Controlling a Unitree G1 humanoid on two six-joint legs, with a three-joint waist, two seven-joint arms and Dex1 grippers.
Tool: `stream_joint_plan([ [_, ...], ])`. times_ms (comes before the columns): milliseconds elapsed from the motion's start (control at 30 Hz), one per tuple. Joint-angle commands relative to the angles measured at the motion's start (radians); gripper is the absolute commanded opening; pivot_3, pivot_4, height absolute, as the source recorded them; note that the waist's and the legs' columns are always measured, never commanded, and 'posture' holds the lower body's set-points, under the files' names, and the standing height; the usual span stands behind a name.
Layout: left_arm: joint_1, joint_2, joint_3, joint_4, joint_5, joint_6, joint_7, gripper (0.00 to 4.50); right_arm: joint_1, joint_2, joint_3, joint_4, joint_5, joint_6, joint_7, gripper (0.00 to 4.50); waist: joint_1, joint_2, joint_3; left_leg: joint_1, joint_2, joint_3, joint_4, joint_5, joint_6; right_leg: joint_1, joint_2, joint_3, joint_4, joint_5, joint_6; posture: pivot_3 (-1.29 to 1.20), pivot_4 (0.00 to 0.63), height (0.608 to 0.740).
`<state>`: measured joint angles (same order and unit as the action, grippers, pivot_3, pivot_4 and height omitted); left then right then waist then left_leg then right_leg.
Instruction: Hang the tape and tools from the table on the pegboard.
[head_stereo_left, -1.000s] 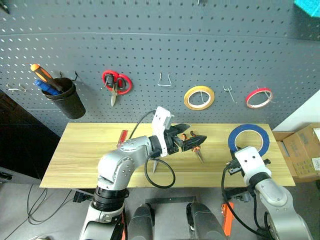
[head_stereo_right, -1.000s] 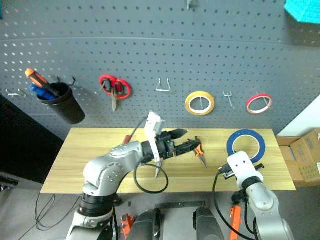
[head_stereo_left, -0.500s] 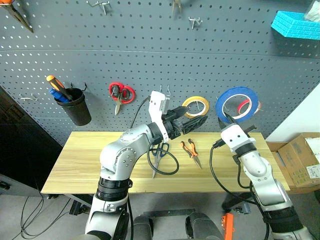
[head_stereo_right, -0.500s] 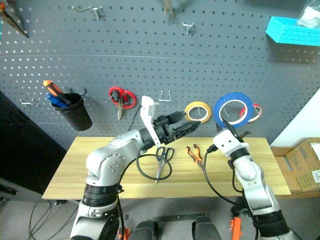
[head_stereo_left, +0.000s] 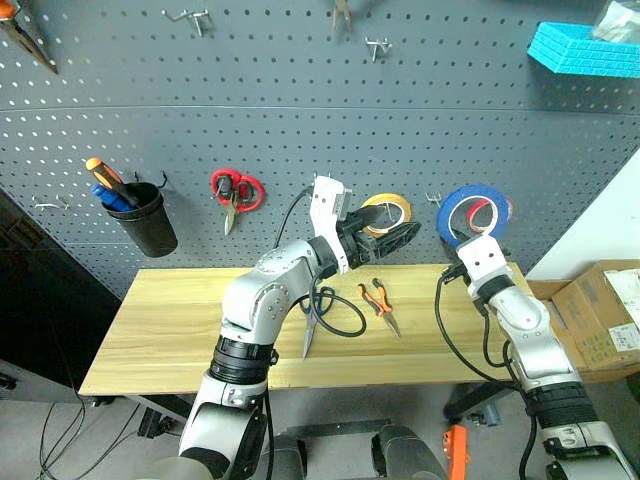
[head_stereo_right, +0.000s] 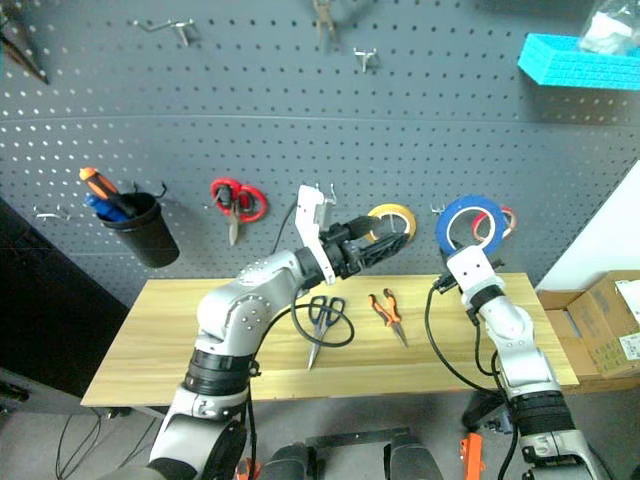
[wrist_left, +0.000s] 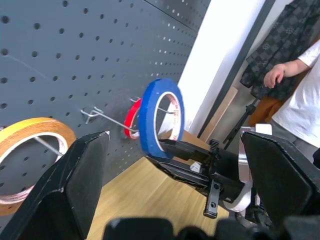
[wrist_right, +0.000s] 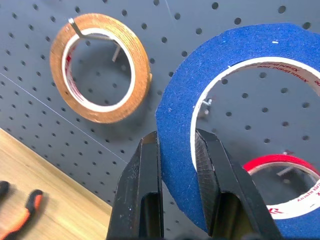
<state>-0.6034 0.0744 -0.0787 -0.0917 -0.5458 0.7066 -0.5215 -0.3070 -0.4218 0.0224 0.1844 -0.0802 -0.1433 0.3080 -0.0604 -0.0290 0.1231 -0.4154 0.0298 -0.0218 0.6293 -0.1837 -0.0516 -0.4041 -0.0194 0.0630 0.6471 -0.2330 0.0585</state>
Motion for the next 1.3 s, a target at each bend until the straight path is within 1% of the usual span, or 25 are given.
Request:
stream_joint_plan([
  [33, -0.034, -0.001, 0.002, -0.005, 0.002, -0.027, -0.014, 4.50, -0.045, -0.005, -0.018, -0.008, 0.017, -0.056, 0.013, 0.54, 0.000, 0.000, 0.000, 0.000, 0.000, 0.000, 0.000, 0.000, 0.000, 0.000, 0.000, 0.000, 0.000, 0.000, 0.000, -0.02, 0.045, 0.740],
  [167, -0.031, 0.006, 0.005, -0.011, -0.002, -0.023, -0.016, 4.50, -0.043, 0.000, -0.016, -0.014, 0.015, -0.063, 0.017, 0.54, 0.003, 0.000, 0.000, 0.000, 0.000, 0.000, 0.000, 0.000, 0.000, 0.000, 0.000, 0.001, 0.000, 0.001, 0.001, -0.01, 0.052, 0.740],
  [400, -0.021, 0.006, 0.001, -0.013, -0.001, -0.019, -0.011, 4.50, -0.055, 0.024, 0.002, 0.028, 0.041, -0.051, 0.070, 0.54, 0.003, 0.000, 0.000, 0.000, 0.000, 0.001, 0.000, 0.000, 0.000, 0.000, 0.000, 0.002, 0.000, 0.001, 0.001, -0.01, 0.063, 0.740],
  [800, -0.070, -0.041, -0.021, 0.098, 0.037, -0.073, -0.024, 4.50, -0.288, 0.029, 0.003, 0.451, 0.027, -0.124, 0.125, 0.54, 0.003, 0.000, 0.000, 0.000, 0.000, 0.002, 0.000, 0.001, 0.002, 0.000, 0.001, 0.004, 0.000, 0.002, 0.002, 0.00, 0.078, 0.740],
  [967, -0.074, -0.047, -0.024, 0.111, 0.045, -0.083, -0.034, 4.50, -0.335, 0.023, 0.006, 0.539, 0.017, -0.168, 0.126, 0.54, 0.003, 0.001, 0.000, 0.000, 0.000, 0.003, -0.001, 0.001, 0.002, 0.000, 0.001, 0.004, 0.000, 0.002, 0.002, 0.00, 0.086, 0.740],
  [1033, -0.070, -0.047, -0.024, 0.114, 0.046, -0.086, -0.036, 4.50, -0.336, 0.021, 0.006, 0.548, 0.017, -0.179, 0.127, 1.25, 0.003, 0.001, 0.000, 0.000, 0.000, 0.002, -0.001, 0.001, 0.002, 0.000, 0.001, 0.004, 0.000, 0.002, 0.003, 0.00, 0.088, 0.740],
  [1100, -0.066, -0.048, -0.023, 0.113, 0.048, -0.088, -0.035, 4.50, -0.330, 0.020, 0.006, 0.547, 0.020, -0.185, 0.132, 1.74, 0.003, 0.001, 0.000, 0.000, 0.000, 0.003, -0.001, 0.001, 0.002, 0.000, 0.001, 0.004, 0.000, 0.002, 0.003, 0.00, 0.089, 0.740],
  [1167, -0.060, -0.050, -0.025, 0.111, 0.051, -0.091, -0.033, 4.50, -0.314, 0.017, 0.007, 0.538, 0.018, -0.190, 0.132, 2.51, 0.003, 0.001, 0.000, 0.000, 0.000, 0.003, -0.001, 0.001, 0.002, 0.000, 0.001, 0.005, 0.000, 0.002, 0.003, 0.00, 0.090, 0.740],
  [1200, -0.058, -0.052, -0.025, 0.110, 0.052, -0.091, -0.032, 4.50, -0.308, 0.016, 0.007, 0.532, 0.018, -0.190, 0.132, 2.76, 0.003, 0.001, 0.000, 0.000, 0.000, 0.003, 0.000, 0.001, 0.002, 0.000, 0.001, 0.005, 0.000, 0.002, 0.003, 0.00, 0.090, 0.740],
  [1300, -0.057, -0.056, -0.023, 0.108, 0.053, -0.090, -0.030, 4.50, -0.293, 0.014, 0.007, 0.512, 0.018, -0.190, 0.127, 3.79, 0.003, 0.001, 0.000, 0.000, 0.000, 0.003, 0.000, 0.001, 0.002, 0.000, 0.001, 0.005, 0.000, 0.002, 0.002, 0.00, 0.089, 0.740],
])
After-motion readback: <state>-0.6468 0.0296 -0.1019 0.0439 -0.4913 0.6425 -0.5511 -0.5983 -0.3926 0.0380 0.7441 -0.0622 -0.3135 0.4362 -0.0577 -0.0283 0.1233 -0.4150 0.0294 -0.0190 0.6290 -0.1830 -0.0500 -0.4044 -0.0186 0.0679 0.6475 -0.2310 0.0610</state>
